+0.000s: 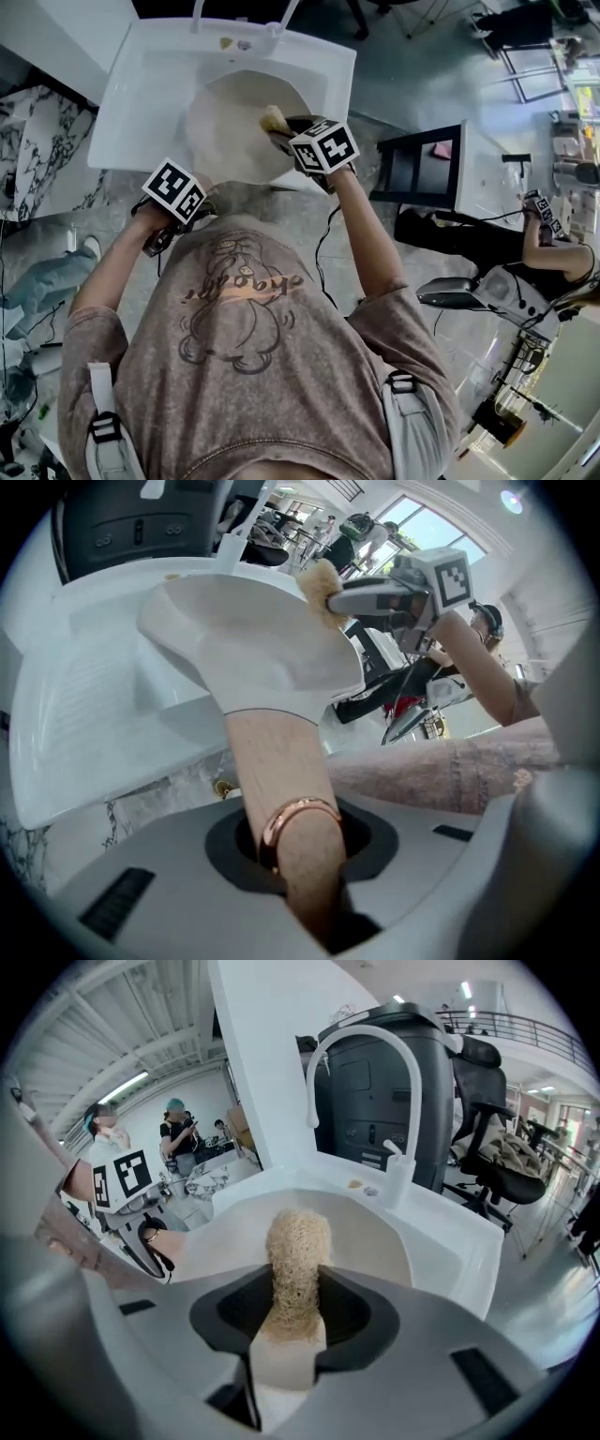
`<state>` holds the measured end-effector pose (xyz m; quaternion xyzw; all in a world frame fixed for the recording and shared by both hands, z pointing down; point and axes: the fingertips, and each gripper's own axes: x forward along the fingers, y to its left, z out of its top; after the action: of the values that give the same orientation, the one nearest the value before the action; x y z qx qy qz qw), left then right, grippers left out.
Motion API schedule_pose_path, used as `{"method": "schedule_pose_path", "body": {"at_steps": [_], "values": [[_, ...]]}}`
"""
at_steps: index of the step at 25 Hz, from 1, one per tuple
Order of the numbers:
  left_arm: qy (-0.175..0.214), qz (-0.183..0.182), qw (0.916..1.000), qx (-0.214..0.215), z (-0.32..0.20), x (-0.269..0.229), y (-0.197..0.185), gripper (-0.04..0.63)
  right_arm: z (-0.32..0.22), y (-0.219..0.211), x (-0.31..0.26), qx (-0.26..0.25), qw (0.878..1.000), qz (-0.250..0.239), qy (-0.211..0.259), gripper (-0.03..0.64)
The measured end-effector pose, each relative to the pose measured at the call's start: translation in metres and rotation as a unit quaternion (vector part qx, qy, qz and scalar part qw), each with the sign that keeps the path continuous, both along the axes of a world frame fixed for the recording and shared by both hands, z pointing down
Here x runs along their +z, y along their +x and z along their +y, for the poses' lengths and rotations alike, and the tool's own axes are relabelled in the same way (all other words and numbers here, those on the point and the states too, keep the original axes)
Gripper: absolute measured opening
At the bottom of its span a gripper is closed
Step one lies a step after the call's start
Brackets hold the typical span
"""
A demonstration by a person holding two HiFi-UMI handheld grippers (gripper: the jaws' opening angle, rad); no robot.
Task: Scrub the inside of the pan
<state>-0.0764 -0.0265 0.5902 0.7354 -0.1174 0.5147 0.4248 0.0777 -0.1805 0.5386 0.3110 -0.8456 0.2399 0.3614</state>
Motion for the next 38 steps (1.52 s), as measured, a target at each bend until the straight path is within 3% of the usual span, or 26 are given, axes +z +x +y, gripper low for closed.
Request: {"method": "schedule_pose_path", "body": {"at_steps": [5, 11, 19, 28, 38], "values": [[0.014, -0.008, 0.9986, -0.05, -0.015, 0.002, -0.02, 0.091, 0.007, 0.028, -0.015, 0.065, 0.997, -0.03, 0.029, 0.155], [0.053, -0.023, 0.994, -0.093, -0.031, 0.003, -0.036, 0.091, 0.03, 0.05, -0.014, 0.147, 0.985, -0.062, 0.065, 0.156], [0.094, -0.018, 0.9811, -0.168, -0.048, 0.002, -0.041, 0.091, 0.061, 0.047, -0.001, 0.226, 0.965, -0.1, 0.084, 0.156], [0.116, -0.001, 0.966, -0.231, -0.063, -0.013, -0.047, 0.092, 0.08, 0.039, 0.011, 0.257, 0.957, -0.11, 0.08, 0.156], [0.11, 0.007, 0.963, -0.246, -0.056, -0.02, -0.055, 0.094, 0.077, 0.03, 0.015, 0.251, 0.959, -0.101, 0.081, 0.155]]}}
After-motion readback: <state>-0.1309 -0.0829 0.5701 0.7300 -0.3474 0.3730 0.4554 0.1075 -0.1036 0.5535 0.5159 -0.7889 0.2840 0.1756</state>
